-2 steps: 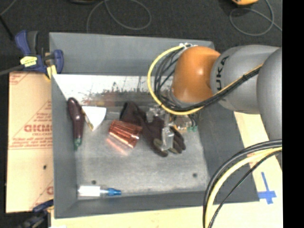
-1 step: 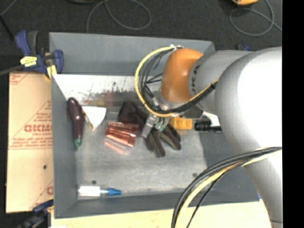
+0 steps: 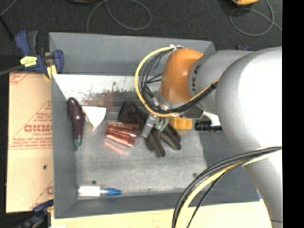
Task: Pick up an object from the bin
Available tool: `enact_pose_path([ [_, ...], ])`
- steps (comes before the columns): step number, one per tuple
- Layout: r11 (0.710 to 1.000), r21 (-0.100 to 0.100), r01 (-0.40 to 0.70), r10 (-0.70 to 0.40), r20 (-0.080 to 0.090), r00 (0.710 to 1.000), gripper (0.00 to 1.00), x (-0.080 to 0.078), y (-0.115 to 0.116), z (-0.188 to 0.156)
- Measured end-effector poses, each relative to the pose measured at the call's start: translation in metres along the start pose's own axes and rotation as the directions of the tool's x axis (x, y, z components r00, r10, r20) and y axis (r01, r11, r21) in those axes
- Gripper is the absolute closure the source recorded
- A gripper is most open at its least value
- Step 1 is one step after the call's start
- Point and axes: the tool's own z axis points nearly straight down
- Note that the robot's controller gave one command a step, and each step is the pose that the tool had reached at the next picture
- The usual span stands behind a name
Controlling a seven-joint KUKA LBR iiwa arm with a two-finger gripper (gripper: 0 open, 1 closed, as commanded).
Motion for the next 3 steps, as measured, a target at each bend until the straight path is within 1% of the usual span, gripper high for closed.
enact_pose_path([
  [3, 1.000, 0.001, 0.006, -0.006, 0.000, 1.000, 1.00, -0.0001, 0.0000, -0.0001],
])
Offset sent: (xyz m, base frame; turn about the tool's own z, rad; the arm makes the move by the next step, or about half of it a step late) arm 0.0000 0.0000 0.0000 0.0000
